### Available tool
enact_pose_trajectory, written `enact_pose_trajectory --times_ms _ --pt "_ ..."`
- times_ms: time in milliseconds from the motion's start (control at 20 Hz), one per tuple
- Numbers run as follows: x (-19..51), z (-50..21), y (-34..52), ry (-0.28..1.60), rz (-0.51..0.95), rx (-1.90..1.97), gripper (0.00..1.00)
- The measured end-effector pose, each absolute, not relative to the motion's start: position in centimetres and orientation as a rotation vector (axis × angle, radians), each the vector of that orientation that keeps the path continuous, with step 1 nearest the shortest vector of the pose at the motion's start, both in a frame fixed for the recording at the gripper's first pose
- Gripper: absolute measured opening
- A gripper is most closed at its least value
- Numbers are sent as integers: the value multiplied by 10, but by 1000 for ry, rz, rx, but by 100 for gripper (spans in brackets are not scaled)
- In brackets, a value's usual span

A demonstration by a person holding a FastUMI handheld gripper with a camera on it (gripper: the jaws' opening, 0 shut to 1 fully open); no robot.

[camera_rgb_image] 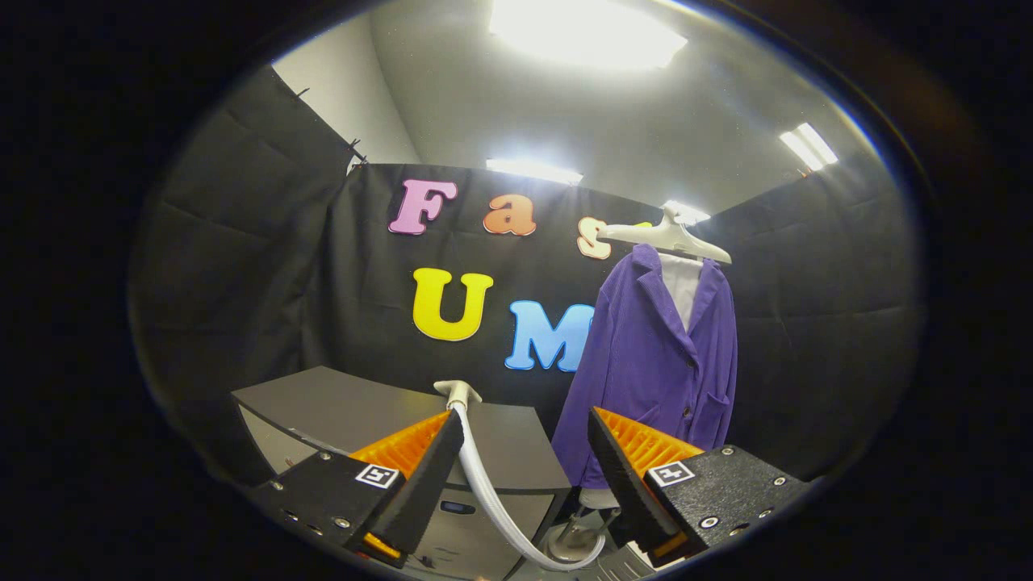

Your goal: Iron the clothes twice with a garment steamer, once on the left side and once on the right side.

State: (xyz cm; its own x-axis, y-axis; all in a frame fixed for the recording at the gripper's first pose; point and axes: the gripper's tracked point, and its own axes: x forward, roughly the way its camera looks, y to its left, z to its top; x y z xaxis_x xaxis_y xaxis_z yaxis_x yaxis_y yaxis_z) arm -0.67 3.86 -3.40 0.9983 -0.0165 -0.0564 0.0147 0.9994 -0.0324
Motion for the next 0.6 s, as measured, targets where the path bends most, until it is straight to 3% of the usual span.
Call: enact_pose_trajectory --times_ms 300,600 --pt "6 -12 40 57 47 15 95" --pt "37 23 74 97 220 64 95"
